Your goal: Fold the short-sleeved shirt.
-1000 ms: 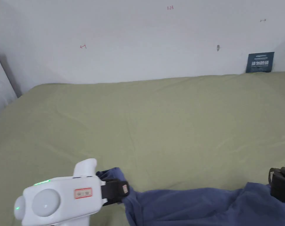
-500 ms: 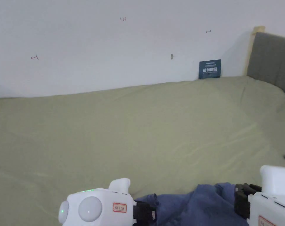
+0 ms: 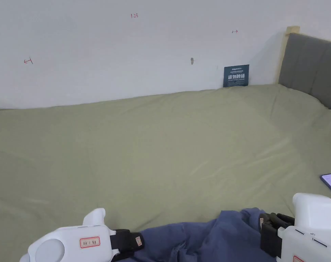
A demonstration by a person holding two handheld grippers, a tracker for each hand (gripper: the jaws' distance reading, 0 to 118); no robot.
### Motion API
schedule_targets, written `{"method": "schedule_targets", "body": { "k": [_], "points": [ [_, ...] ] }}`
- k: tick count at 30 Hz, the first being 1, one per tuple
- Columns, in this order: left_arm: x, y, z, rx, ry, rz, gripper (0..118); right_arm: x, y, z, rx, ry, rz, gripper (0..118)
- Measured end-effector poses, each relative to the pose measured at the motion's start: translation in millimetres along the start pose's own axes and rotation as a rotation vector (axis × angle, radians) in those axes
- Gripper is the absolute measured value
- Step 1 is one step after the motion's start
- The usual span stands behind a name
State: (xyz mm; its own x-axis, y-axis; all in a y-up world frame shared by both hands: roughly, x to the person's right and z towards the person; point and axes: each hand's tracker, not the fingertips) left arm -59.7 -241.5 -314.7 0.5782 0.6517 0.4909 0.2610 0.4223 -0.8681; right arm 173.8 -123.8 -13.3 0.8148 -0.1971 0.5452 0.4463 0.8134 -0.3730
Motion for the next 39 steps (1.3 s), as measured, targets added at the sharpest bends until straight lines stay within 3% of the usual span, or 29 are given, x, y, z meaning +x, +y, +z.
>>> {"method": "schedule_targets", "body": {
  "k": [10,14,16,21,25,29,30,33,34,39],
  "points": [
    [33.0,-45.6,-85.2,-0.116,-0.094,0.047,0,4.5,16.0,29.8,0.091,-0.008,-0.001,3],
    [49.6,-53.9,-106.2,-0.119,-0.23,0.118,0,1.6,20.7,37.4,0.114,0.001,0.007,3],
    [59.0,-54.4,-111.0,-0.123,-0.21,0.097,0,-0.1,21.5,38.3,0.118,0.003,0.014,3],
    [55.8,-34.6,-53.0,-0.03,-0.297,0.078,0,-2.0,20.1,37.2,0.113,0.013,0.017,3],
    [14.7,-5.0,18.7,0.048,-0.171,0.003,0,-6.0,20.7,29.1,0.105,0.022,0.021,3],
    [-48.7,5.8,57.1,-0.056,-0.115,0.07,1,-11.6,24.3,24.2,0.1,0.041,0.021,3],
    [-61.6,5.7,62.7,-0.056,-0.079,0.074,9,-13.1,25.7,24.0,0.1,0.047,0.023,3],
    [-96.2,-1.0,64.1,-0.112,-0.06,0.175,78,-16.8,29.1,24.6,0.103,0.062,0.027,3],
    [-101.9,-5.9,61.2,-0.122,-0.115,0.223,86,-17.8,30.1,25.2,0.106,0.065,0.026,3],
    [-121.5,-25.8,31.3,-0.152,-0.216,0.368,86,-19.6,35.2,32.5,0.121,0.083,0.029,3]
  ]
}}
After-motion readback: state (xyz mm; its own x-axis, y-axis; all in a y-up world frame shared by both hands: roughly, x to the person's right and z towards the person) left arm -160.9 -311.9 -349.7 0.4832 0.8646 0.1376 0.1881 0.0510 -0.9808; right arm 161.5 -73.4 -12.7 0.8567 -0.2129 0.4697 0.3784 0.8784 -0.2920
